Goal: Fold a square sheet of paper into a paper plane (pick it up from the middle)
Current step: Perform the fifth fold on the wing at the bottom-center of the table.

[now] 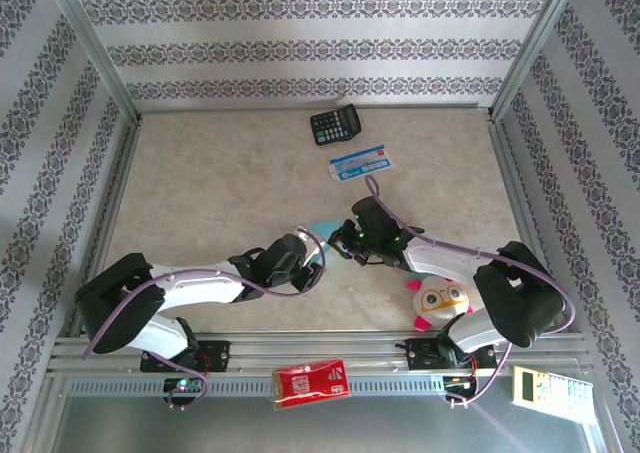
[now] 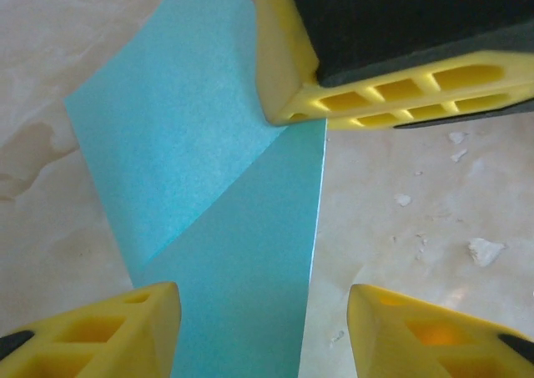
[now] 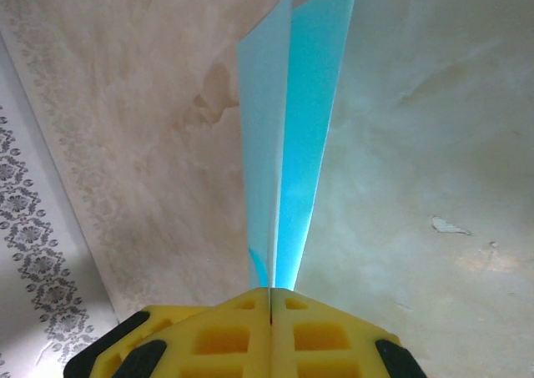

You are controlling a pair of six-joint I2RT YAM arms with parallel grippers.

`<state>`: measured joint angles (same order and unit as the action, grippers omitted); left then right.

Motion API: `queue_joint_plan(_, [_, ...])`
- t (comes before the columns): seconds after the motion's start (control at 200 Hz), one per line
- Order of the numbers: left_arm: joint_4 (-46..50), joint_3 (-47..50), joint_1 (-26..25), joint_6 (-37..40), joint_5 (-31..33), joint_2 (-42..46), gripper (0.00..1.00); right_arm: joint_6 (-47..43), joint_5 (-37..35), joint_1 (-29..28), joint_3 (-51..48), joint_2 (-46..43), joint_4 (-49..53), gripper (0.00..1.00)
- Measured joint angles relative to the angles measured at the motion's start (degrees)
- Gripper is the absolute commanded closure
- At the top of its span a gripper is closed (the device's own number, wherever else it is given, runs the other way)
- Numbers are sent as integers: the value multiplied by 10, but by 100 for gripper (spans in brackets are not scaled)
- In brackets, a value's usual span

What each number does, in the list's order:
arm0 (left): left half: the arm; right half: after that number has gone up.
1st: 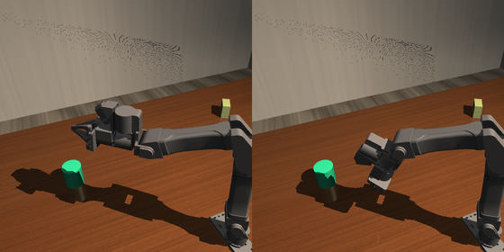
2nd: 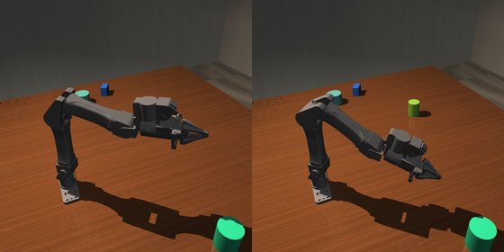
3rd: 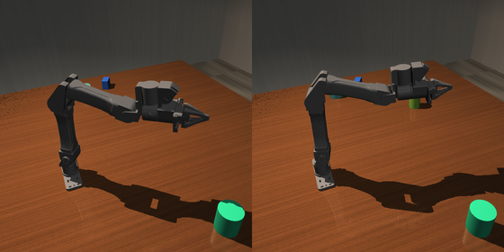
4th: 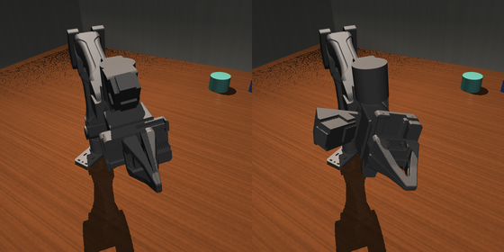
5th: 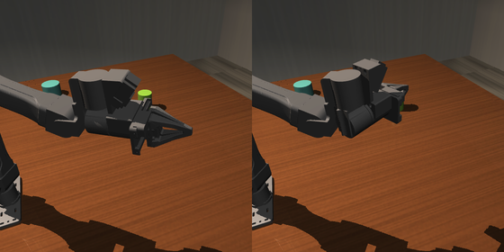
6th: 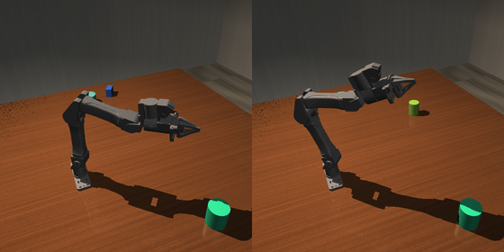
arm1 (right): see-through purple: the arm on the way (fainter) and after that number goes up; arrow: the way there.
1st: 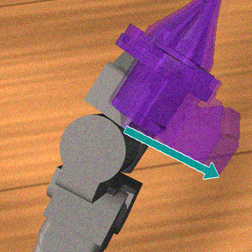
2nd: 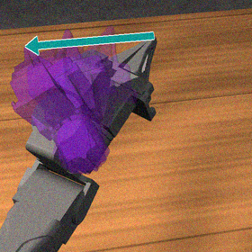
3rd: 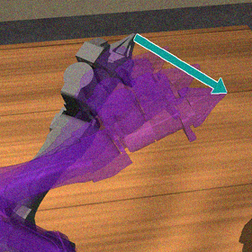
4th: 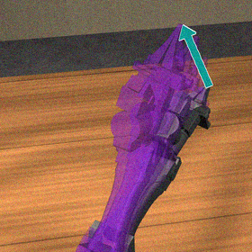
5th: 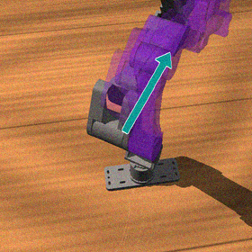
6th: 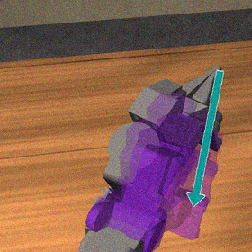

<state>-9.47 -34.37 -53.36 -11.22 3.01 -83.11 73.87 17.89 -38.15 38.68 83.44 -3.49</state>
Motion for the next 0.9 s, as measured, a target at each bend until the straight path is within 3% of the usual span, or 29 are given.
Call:
queue_joint_plan(0.26, [14,-28,-7,19,50,-35,63,8,11,0,1,12,-7,100])
queue_joint_plan(0.724, [19,-34,-6,20,61,-43,83,10,16,0,1,21,-15,100])
queue_joint_plan(0.899, [23,-34,-6,19,59,-44,91,10,21,0,1,24,-15,94])
